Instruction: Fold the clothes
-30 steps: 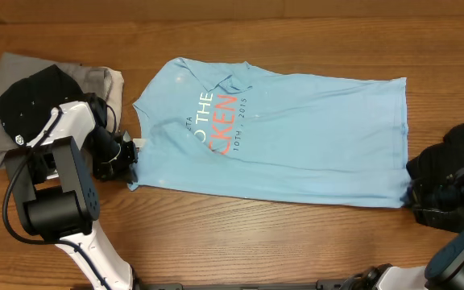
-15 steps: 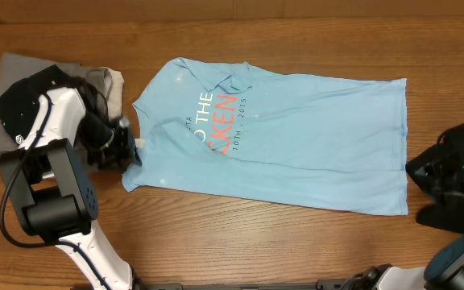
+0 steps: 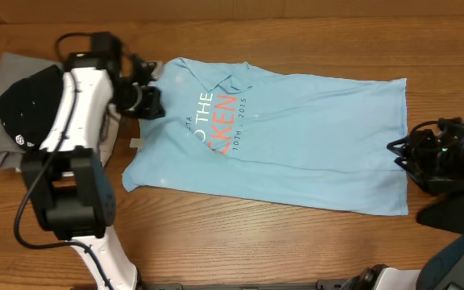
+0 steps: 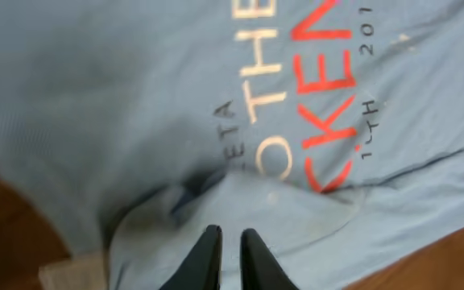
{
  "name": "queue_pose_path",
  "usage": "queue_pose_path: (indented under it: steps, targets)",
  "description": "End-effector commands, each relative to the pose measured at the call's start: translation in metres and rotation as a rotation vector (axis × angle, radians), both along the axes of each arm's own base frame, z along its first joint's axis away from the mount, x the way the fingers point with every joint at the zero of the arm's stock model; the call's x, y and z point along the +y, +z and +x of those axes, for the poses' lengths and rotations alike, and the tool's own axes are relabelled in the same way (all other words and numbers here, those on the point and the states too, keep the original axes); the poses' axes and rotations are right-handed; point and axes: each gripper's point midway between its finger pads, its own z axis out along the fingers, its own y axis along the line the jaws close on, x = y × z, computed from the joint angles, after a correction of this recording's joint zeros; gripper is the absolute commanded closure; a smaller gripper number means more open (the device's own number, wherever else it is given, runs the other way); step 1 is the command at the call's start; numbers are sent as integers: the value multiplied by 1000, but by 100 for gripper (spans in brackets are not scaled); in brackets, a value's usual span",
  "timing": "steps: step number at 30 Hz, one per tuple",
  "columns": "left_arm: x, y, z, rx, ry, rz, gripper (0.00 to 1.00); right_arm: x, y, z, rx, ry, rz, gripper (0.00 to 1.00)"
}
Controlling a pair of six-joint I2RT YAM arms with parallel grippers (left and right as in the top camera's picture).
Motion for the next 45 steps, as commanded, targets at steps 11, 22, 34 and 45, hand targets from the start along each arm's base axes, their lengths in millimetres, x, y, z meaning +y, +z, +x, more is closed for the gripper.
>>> queue_pose_path:
  steps: [11,22,34,45]
  targets:
    - [-10,-64,11,33,-106,254,44,12,5,1,-3,74,-48,56]
    - [-18,-59,-21,172,-128,202,96,11,4,1,-4,73,-51,56]
    - [-22,-28,-64,327,-95,164,96,8,2,0,9,70,-71,56]
    - [-27,-42,-127,586,-78,150,89,8,2,0,8,70,-71,55]
